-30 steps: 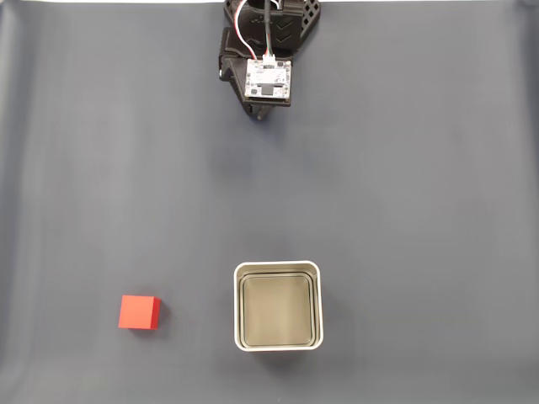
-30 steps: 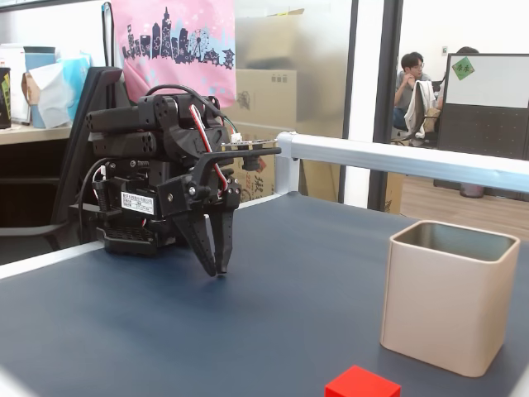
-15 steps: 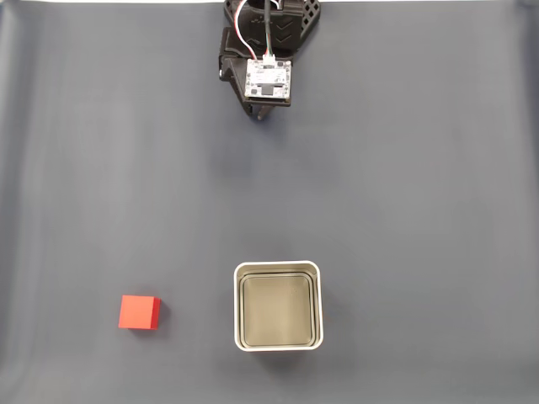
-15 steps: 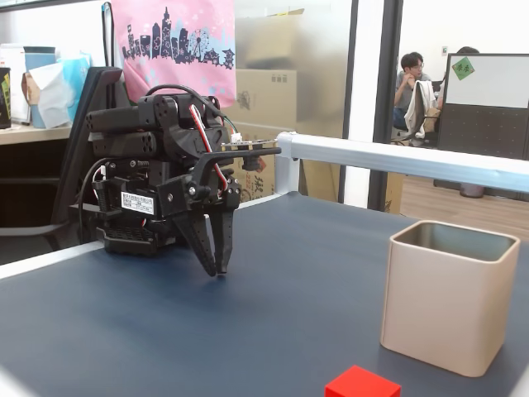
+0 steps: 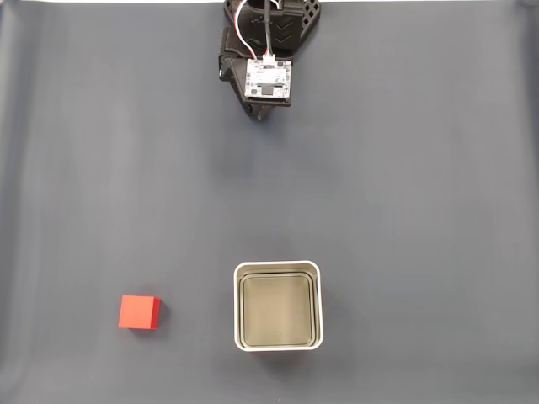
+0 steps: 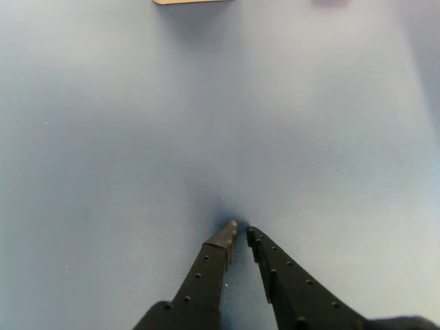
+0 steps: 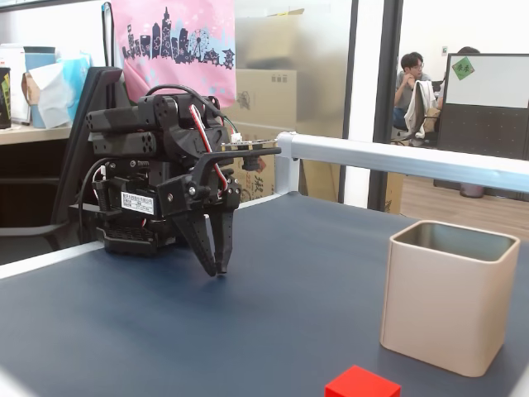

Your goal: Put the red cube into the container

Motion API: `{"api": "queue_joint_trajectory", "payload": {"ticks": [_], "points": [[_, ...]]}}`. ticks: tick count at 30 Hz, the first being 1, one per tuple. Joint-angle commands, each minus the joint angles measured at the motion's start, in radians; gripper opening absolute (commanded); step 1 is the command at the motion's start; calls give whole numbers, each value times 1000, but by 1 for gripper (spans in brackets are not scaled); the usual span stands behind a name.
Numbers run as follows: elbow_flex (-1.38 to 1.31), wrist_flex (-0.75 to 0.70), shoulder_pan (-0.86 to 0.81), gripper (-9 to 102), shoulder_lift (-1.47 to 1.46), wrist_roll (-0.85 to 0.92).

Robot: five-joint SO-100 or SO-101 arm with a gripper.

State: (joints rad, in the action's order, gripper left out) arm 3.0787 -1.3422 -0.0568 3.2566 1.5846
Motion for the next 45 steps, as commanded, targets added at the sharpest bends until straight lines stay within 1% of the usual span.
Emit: {"api": "queue_joint_trajectory", "payload": {"ticks": [1,31,35,38,40,43,45], "points": [[15,-9,11,1,67,5],[15,-9,12,2,67,5],[15,-9,12,0,67,6],[15,-6,15,0,67,32],[15,40,11,0,40,38],[15,176,6,0,-8,9],[12,252,-14,0,-34,25]]}}
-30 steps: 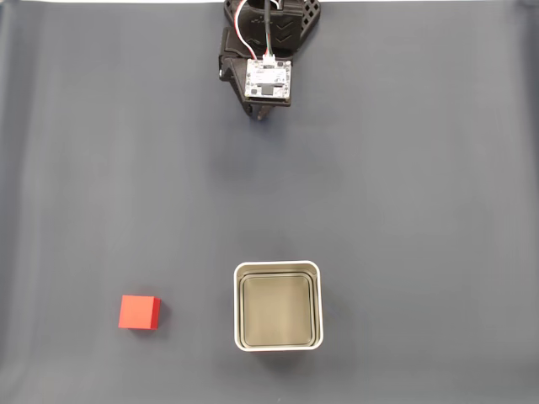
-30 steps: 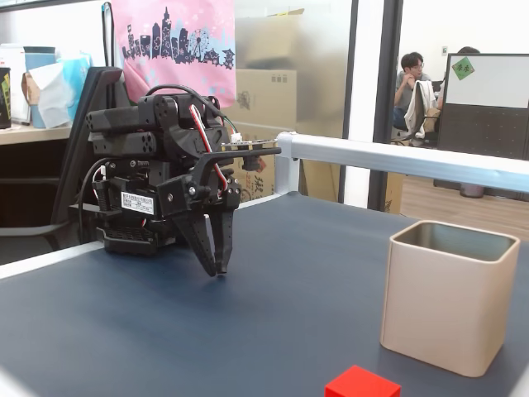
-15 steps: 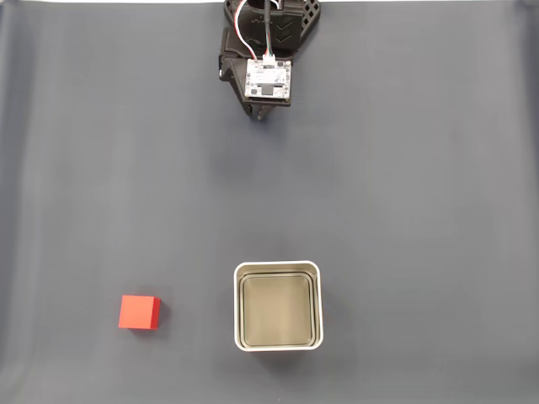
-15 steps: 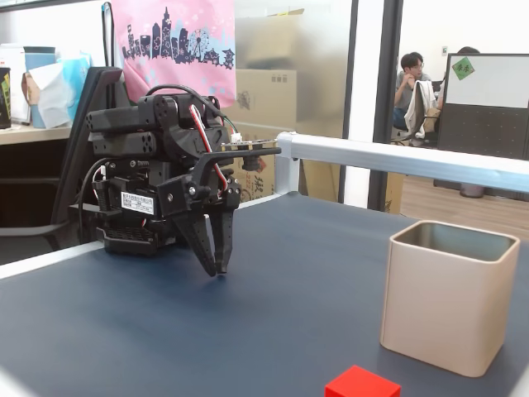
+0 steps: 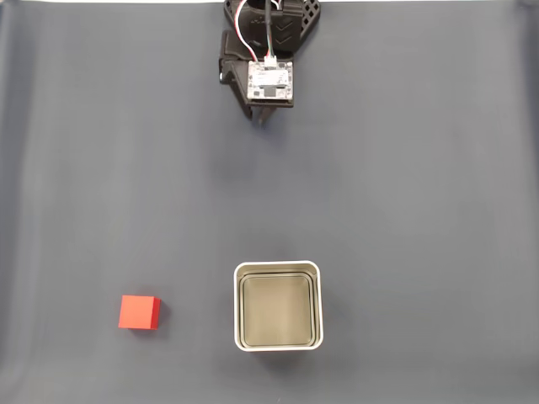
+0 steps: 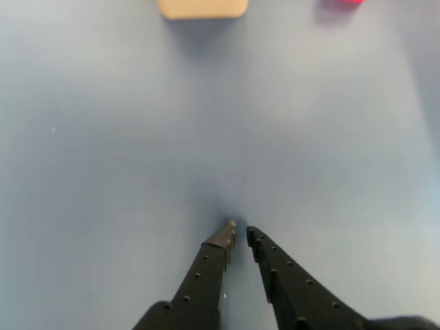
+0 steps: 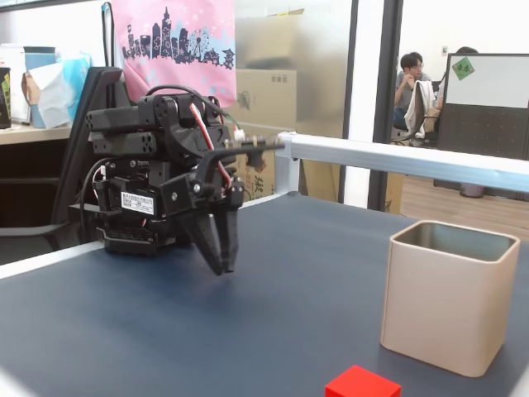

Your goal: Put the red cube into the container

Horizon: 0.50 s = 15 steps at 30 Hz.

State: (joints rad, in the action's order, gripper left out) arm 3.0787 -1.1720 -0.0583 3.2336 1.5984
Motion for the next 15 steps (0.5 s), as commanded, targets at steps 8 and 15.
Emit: {"api": "queue_joint_trajectory", "payload": {"ticks": [8,15], "points": [[-110,377,-92,0,-244,51],[-407,382,-149,0,-543,71]]}}
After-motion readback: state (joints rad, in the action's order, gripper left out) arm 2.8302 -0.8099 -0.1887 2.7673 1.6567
